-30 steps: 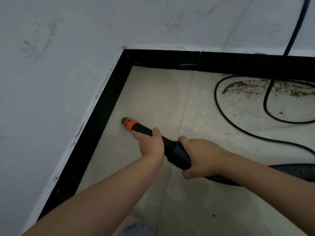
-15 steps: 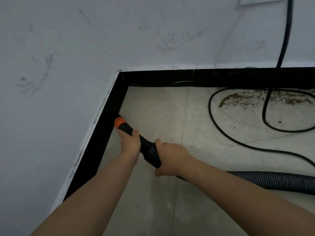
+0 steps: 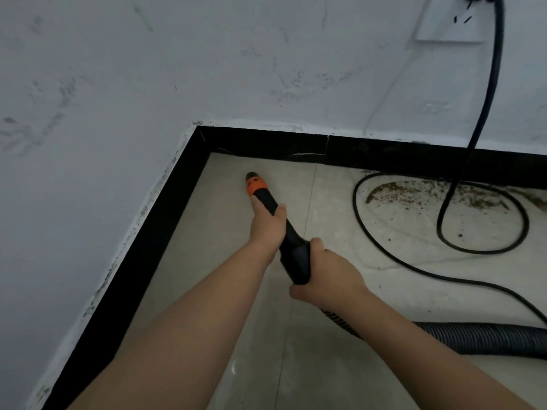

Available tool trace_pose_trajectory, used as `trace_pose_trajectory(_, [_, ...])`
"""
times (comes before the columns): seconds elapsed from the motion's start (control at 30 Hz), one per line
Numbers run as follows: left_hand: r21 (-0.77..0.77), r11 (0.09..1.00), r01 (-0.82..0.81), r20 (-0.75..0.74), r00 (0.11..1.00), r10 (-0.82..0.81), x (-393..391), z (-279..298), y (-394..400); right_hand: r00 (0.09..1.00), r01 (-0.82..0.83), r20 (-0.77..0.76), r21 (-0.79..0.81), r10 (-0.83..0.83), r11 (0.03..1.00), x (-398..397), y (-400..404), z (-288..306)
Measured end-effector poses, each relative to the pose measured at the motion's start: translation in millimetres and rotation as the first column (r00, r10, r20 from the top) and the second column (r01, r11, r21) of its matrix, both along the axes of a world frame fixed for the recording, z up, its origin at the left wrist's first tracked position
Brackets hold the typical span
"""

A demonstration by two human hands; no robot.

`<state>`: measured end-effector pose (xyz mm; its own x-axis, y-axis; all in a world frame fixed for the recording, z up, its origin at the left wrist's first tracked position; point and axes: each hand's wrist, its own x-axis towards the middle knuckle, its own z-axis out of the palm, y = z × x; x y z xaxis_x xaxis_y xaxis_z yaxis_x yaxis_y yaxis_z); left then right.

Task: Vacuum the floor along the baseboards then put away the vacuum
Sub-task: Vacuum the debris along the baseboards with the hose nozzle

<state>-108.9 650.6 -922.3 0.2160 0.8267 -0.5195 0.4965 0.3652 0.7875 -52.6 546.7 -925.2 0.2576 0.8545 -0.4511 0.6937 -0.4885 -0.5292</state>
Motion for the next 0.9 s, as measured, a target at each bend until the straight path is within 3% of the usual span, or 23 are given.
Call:
trace_pose_trajectory(0.33, [-0.057, 0.998, 0.002, 0.002, 1.0, -0.002, 16, 4, -56, 0.985, -0.11, 0.128, -0.05, 0.116, 0.993, 27, -57, 26])
trace_pose_trajectory(0.63, [0.048, 0.939, -0.34, -0.092, 0.935, 0.343, -30, -1, -37, 0.932, -0.359, 0.038, -0.041, 0.361, 0.932, 1, -11, 11])
trace_pose_trajectory(0.9, [0.07, 0.965, -0.253, -0.087, 0.962, 0.259, -59, -7, 29, 0.964, -0.266, 0.023, 0.026, 0.265, 0.964, -40, 45, -6])
